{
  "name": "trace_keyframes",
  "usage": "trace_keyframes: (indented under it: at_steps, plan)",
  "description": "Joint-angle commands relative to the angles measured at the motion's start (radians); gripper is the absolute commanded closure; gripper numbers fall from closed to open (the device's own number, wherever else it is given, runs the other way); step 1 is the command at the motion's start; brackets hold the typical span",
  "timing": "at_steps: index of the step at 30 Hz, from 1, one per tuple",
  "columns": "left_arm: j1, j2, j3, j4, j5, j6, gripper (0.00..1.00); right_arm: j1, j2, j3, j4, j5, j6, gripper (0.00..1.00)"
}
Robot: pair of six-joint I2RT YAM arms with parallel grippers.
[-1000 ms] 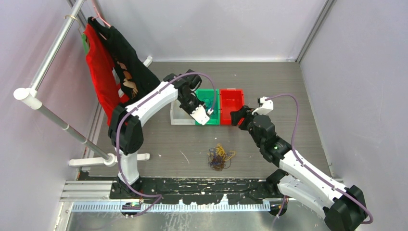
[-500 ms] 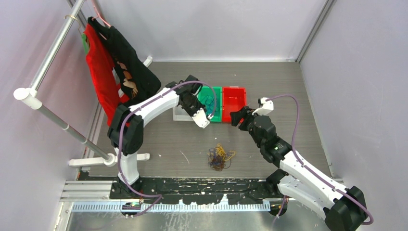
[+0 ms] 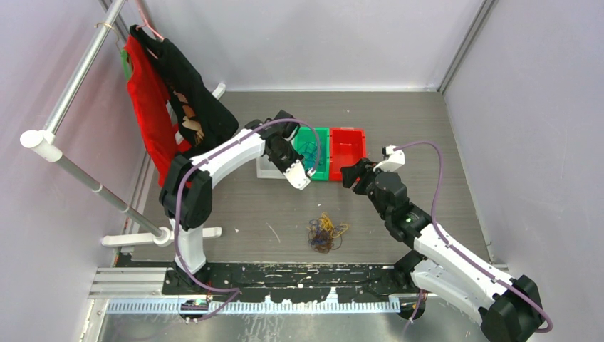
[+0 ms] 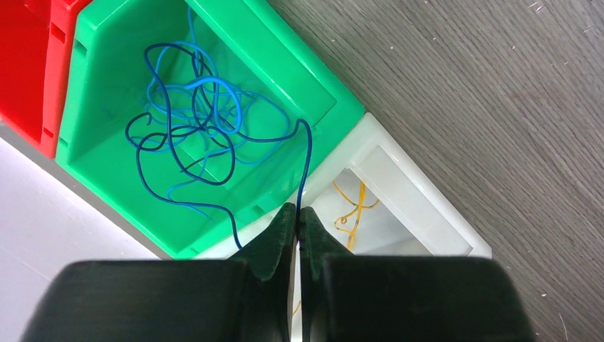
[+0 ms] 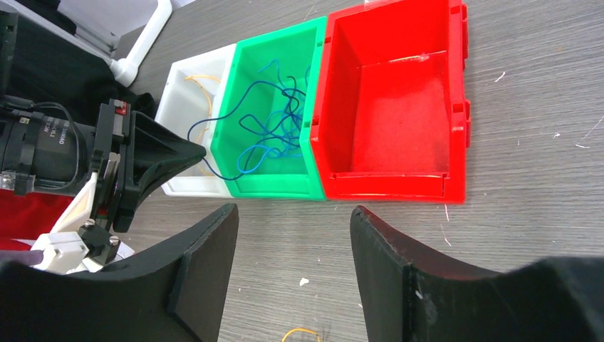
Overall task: Untangle the cables
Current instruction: Place the cable in the bin.
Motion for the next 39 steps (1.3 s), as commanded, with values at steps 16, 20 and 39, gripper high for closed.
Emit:
trace_keyframes:
  at_steps: [16,20,39]
  plan:
    - [-0.057,0.049,0.178,-0.007,0.048,-0.212,0.99,-0.007,-0.013,-0.009,0.053,0.01,0.022,0.37]
    - [-0.059,0.09,0.181,0.037,0.032,-0.254,0.99,-0.012,-0.023,-0.01,0.041,0.022,0.03,0.37]
    - [-0.058,0.224,0.127,0.325,-0.112,-0.384,0.99,-0.059,-0.046,-0.034,0.038,-0.001,0.079,0.38]
